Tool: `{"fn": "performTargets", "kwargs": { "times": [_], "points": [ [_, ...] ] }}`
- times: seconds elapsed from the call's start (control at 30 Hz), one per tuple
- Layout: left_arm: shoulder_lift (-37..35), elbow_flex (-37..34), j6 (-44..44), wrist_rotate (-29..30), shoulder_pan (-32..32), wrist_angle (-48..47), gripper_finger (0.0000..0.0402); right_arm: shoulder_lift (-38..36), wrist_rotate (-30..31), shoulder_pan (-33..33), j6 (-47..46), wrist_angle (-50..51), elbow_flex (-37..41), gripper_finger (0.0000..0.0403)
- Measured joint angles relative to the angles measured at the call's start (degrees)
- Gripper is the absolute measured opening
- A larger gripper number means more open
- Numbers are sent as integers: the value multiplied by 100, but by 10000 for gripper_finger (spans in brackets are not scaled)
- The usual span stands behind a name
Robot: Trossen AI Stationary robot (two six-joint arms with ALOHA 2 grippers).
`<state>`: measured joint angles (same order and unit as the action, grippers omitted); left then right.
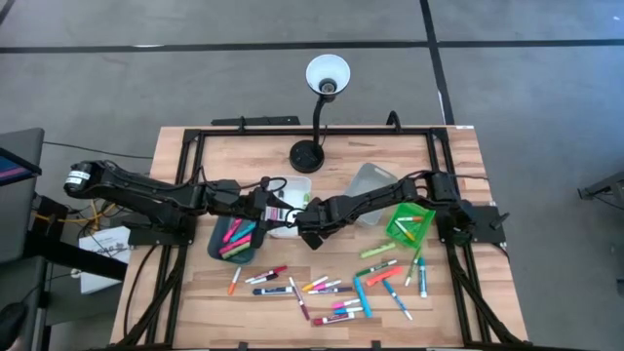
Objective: Pick & Place Markers
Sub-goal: Put the violet mini marker into the green bin
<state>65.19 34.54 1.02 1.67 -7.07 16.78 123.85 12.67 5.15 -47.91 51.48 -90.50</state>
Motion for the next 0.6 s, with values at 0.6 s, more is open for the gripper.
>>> {"fn": "performTargets", "kwargs": {
  "times": [0.6],
  "points": [
    [15,0,776,1039,-133,-841,214,96,-200,-21,591,13,-207,87]
  ]
}}
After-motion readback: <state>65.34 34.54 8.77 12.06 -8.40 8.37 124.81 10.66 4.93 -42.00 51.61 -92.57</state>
